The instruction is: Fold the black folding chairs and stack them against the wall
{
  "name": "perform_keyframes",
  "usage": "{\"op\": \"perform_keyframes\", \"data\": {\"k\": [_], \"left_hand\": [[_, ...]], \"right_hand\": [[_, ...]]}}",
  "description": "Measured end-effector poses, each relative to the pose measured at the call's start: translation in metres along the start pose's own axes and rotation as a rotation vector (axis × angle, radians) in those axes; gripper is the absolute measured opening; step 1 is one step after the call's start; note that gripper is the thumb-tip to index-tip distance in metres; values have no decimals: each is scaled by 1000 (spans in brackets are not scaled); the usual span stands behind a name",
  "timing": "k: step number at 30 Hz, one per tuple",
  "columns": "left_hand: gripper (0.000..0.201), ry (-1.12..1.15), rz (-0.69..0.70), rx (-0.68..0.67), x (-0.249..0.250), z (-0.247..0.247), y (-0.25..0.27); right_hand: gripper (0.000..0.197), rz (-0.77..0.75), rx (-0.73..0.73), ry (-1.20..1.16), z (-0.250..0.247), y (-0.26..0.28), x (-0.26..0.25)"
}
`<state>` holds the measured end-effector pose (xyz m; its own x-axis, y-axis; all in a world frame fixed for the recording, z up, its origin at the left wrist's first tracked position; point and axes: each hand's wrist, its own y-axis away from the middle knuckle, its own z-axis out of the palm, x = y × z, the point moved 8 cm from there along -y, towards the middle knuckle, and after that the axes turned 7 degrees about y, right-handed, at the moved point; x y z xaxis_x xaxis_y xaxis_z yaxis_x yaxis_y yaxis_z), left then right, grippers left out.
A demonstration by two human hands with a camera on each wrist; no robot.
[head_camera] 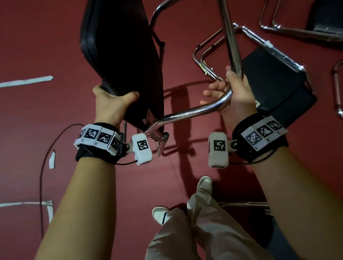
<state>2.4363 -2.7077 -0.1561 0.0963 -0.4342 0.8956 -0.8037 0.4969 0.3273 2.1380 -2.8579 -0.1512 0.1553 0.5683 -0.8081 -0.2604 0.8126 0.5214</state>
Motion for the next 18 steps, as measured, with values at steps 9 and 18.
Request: {"op": "perform_keyframes", "data": {"k": [9, 18], "left_hand": [[89, -99, 46, 0, 3, 25, 22], [92, -238, 95, 14, 12, 59, 54]], "right_hand": [[26, 17, 25, 1, -18, 10, -2], [34, -33, 43, 89, -35, 23, -11]]}}
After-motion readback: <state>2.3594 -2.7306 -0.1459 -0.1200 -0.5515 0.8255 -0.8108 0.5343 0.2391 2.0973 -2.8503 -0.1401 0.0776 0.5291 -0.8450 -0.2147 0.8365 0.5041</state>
